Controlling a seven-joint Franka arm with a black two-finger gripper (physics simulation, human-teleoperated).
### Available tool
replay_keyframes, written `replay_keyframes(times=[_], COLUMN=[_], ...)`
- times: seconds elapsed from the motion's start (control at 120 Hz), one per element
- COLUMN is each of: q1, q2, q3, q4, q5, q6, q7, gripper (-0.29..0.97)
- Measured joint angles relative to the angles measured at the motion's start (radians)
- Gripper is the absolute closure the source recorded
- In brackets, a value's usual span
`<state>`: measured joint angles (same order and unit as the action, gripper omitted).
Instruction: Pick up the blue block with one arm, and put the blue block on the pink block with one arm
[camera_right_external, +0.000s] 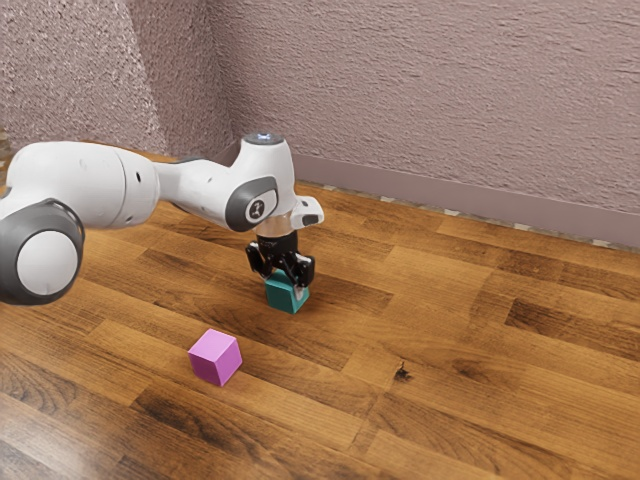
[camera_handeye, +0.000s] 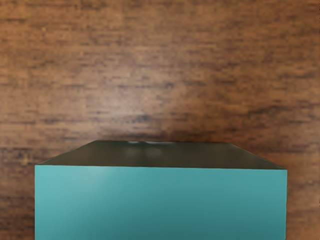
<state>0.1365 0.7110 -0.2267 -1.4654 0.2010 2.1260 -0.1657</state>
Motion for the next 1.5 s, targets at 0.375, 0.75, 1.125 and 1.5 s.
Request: replay_keyframes(times=[0.375, 0.75, 1.125, 1.5], q1=[0.0, -0.001, 0.002, -0.008], q2=[-0.019, -0.398, -0.695, -0.705], q3=[0.009, 0.034, 0.043, 0.044], q4=[-0.002, -0.36, -0.741, -0.767], q5=[0.013, 0.011, -0.064, -0.092], q6=[-0.003, -0.042, 0.038, 0.027], q7=[-0.009, -0.052, -0.098, -0.101], gripper=[0.37, 0.44, 0.45, 0.18])
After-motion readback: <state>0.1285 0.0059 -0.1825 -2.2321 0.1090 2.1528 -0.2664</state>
